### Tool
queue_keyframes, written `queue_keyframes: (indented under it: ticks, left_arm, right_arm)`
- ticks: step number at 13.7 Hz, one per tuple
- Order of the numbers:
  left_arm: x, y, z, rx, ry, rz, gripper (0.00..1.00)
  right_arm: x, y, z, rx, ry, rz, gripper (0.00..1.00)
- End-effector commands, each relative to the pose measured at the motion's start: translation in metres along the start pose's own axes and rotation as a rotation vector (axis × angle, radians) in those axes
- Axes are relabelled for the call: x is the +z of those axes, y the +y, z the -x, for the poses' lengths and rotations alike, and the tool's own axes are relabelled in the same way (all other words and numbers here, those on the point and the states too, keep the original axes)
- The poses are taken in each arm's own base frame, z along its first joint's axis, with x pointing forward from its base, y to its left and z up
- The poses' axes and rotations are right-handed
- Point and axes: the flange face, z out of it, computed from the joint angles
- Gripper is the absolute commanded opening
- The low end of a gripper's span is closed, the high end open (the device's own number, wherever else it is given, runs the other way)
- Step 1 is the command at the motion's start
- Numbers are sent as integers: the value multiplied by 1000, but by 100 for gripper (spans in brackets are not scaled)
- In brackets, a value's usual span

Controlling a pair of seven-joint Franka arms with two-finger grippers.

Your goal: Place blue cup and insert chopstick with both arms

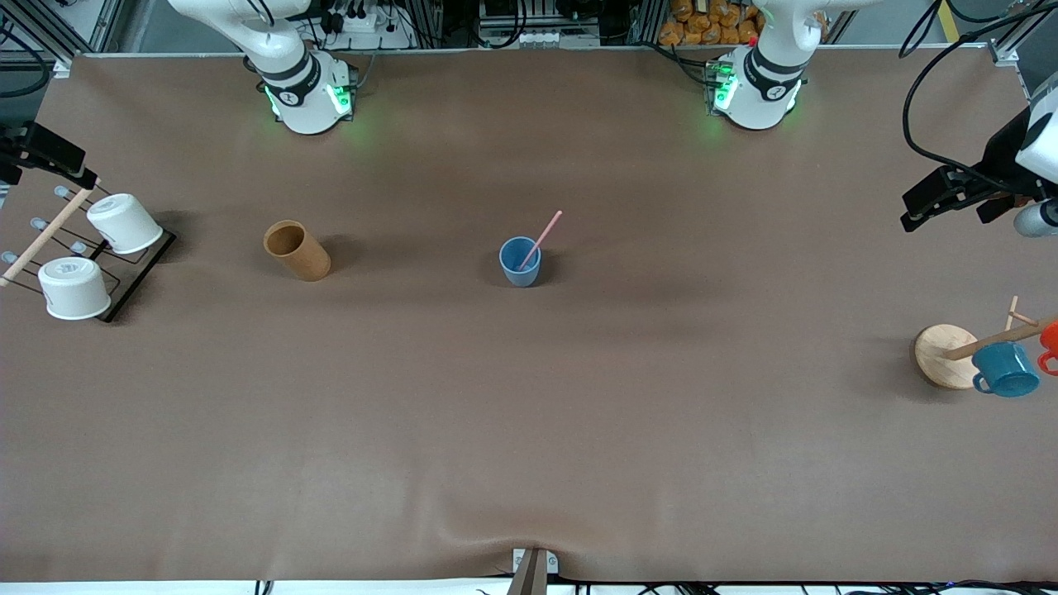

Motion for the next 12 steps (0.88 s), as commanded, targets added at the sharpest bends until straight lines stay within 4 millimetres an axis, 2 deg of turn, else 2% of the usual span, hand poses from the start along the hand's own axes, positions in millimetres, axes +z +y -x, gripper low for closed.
queue_keyframes:
  ticks: [1,3,12]
  left_arm:
    - [-4,2,-3,11,11,14,100]
    - [-4,1,-3,8,7,13,100]
    - [-5,-3,-3,8,1,8,100]
  right_arm:
    - [-3,0,-1,22,14,23,100]
    - [-12,0,0,22,34,26,100]
    - [-7,-5,-4,15,23,8,100]
